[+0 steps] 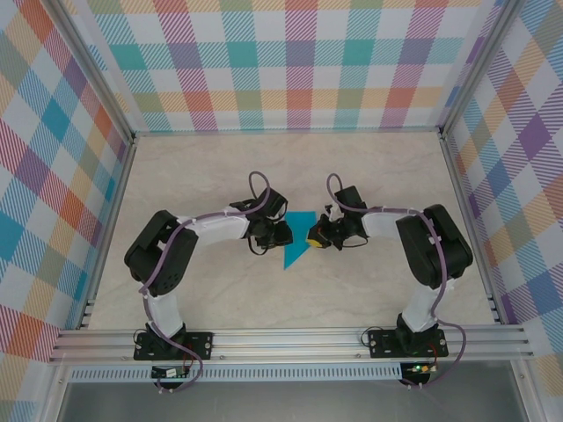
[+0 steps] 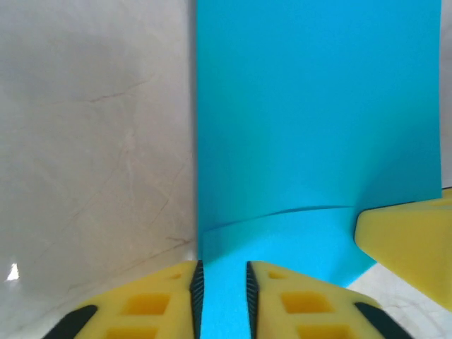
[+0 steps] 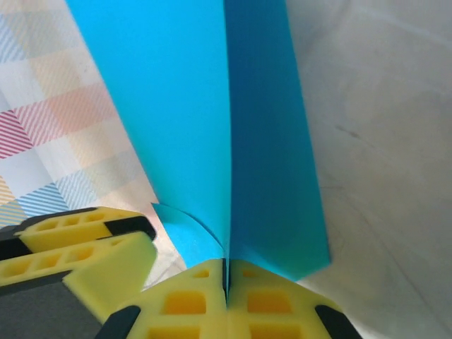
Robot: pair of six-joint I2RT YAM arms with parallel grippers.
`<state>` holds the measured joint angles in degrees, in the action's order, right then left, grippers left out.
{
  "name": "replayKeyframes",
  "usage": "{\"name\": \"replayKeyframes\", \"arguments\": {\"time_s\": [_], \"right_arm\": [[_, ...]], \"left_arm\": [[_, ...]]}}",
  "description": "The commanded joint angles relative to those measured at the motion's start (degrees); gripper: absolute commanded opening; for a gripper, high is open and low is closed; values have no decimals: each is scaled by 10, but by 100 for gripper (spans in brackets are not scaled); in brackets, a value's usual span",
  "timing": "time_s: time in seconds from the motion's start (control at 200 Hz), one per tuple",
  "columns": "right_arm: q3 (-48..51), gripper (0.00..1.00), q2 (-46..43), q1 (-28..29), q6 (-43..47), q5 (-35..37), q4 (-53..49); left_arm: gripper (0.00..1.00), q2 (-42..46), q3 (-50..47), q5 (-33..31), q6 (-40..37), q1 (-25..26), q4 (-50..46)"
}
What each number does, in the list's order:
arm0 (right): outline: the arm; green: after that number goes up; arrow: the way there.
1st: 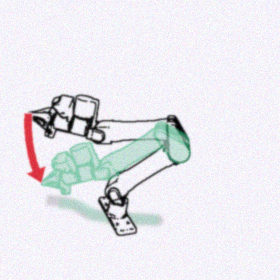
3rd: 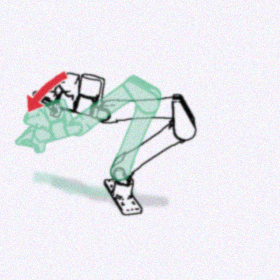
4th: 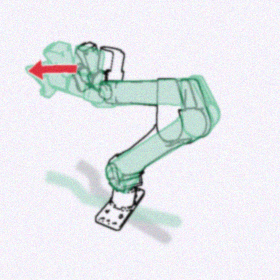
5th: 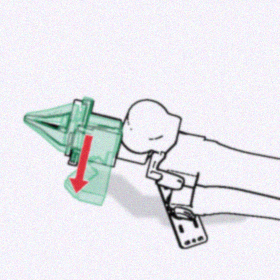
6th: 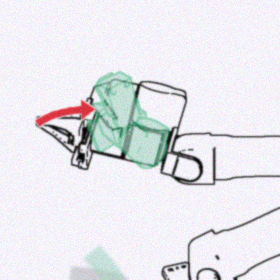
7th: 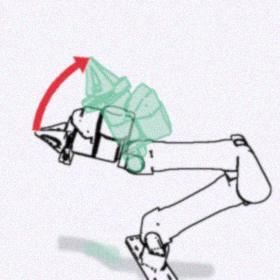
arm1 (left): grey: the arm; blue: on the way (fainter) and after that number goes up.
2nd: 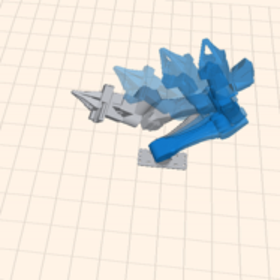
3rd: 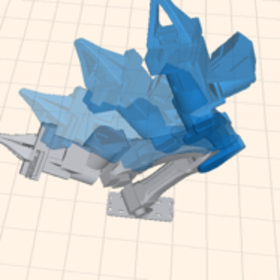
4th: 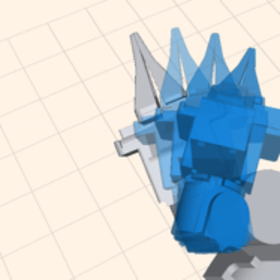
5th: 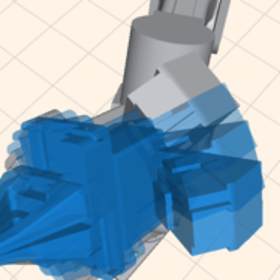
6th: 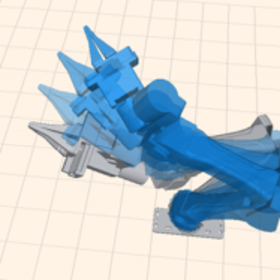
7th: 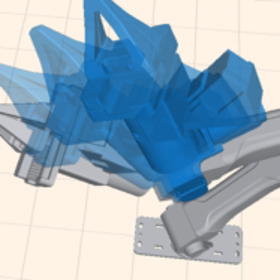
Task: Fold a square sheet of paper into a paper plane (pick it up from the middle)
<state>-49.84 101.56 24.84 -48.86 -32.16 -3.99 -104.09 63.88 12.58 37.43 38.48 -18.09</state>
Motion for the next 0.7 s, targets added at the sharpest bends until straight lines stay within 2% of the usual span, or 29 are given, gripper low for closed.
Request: {"name": "replayKeyframes", "arguments": {"time_s": [0.0,0.17,0.35,0.555,0.7], "right_arm": [[-3,0,-85,8,-3,72,-44],[3,0,-179,18,-21,161,-125],[0,0,-246,36,-79,230,-175],[-41,0,-241,77,-147,301,-241],[-30,0,-208,93,-223,301,-231]], "left_arm": [[36,66,-12,7,-14,-10,3],[50,133,-42,25,-21,-22,50],[66,184,-78,36,-28,-25,94],[72,195,-96,47,-44,-25,110],[79,198,-136,74,-69,-22,162]]}}
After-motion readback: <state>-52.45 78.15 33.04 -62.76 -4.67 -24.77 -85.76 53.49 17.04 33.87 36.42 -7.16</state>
